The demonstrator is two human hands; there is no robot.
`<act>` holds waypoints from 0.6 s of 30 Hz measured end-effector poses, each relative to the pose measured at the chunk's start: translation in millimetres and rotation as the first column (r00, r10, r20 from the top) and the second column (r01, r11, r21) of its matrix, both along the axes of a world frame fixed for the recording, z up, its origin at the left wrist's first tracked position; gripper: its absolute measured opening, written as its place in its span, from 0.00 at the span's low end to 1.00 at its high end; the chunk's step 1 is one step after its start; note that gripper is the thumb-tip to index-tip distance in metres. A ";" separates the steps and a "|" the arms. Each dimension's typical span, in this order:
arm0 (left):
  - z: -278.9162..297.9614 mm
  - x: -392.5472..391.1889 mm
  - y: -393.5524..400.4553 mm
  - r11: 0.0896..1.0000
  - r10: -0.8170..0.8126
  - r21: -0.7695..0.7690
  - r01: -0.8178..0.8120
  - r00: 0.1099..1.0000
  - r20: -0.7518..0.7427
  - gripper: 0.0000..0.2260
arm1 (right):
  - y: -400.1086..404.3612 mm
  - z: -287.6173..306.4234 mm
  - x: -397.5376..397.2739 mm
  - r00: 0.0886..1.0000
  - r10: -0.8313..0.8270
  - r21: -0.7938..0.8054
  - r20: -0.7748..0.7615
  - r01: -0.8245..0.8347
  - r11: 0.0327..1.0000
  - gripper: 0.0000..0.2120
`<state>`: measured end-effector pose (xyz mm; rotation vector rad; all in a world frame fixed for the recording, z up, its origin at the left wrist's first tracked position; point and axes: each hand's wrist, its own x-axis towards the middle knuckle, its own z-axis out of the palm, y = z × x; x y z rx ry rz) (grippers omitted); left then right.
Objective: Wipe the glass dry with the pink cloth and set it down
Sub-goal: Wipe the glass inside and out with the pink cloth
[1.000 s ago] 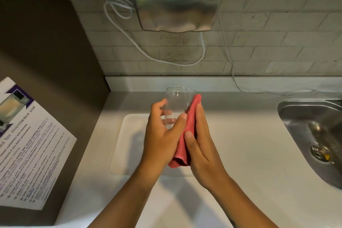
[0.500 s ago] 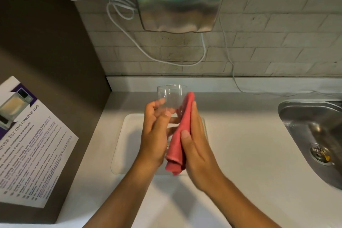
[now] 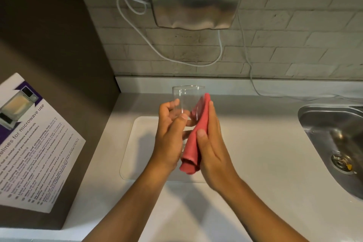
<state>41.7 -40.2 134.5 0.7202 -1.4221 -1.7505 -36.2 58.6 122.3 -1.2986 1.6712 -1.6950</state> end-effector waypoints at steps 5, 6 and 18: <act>1.1 -3.5 -0.2 0.999 -0.005 0.033 0.006 1.000 -0.009 0.20 | -16.7 18.5 -15.4 0.992 0.012 -0.026 0.127 -0.008 1.000 0.31; 2.7 -3.0 -3.1 1.000 0.001 0.026 -0.001 1.000 -0.009 0.20 | -14.6 15.6 -10.8 0.996 0.011 -0.016 0.092 -0.010 1.000 0.31; 5.2 -4.5 -5.1 0.998 -0.052 0.024 0.052 0.999 -0.012 0.10 | -20.5 19.0 -14.9 0.995 -0.026 -0.046 0.091 0.030 0.998 0.31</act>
